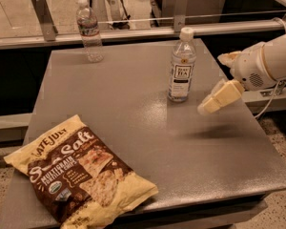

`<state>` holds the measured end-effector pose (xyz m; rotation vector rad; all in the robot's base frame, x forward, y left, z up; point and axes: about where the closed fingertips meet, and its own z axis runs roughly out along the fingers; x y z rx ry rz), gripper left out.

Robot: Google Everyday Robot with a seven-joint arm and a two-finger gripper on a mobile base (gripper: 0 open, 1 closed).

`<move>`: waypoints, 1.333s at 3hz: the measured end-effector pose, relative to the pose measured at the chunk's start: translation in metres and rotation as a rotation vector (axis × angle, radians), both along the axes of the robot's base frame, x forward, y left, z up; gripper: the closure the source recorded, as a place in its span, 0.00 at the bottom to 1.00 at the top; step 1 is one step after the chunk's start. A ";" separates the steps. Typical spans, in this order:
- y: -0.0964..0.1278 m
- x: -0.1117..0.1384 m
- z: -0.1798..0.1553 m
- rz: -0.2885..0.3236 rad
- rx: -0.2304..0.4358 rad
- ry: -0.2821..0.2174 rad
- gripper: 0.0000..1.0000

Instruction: Knock blue plastic bottle over

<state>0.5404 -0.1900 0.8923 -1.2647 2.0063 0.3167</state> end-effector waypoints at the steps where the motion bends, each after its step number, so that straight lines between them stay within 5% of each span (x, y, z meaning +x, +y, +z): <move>1: 0.021 0.009 0.000 0.034 0.093 -0.035 0.00; 4: 0.079 -0.001 0.030 0.178 0.215 -0.077 0.00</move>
Offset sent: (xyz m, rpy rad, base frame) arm 0.0102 0.0576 0.0046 0.2008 -0.0647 0.1258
